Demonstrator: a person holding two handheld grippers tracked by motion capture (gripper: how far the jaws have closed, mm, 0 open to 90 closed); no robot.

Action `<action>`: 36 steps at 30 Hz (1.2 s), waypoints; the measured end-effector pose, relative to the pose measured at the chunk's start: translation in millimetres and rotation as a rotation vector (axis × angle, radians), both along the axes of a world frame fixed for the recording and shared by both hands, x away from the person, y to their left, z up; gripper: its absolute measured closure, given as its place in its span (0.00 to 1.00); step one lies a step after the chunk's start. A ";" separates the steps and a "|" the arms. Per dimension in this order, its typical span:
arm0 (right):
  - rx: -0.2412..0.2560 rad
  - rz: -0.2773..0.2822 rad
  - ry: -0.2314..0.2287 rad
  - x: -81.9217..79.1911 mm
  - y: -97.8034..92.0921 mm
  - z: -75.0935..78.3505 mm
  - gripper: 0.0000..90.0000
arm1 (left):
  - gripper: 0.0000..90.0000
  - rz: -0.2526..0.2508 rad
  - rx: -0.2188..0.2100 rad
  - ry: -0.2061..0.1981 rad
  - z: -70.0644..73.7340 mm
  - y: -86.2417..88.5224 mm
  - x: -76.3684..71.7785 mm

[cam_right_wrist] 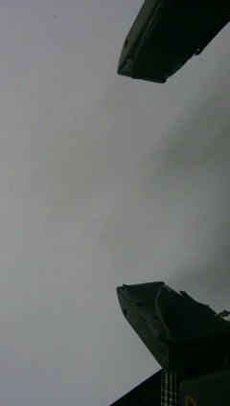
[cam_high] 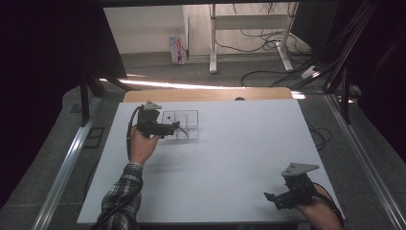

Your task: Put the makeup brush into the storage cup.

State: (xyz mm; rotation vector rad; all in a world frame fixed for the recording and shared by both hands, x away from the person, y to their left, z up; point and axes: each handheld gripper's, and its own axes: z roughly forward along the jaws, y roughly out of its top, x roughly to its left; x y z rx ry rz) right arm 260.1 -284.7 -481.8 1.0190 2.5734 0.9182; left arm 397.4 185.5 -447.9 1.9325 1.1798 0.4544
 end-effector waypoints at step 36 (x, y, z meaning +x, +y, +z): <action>-0.002 0.002 -0.004 -0.3 0.9 0.3 0.00 | 0.00 -0.050 -0.008 -0.002 5.4 3.8 -34.3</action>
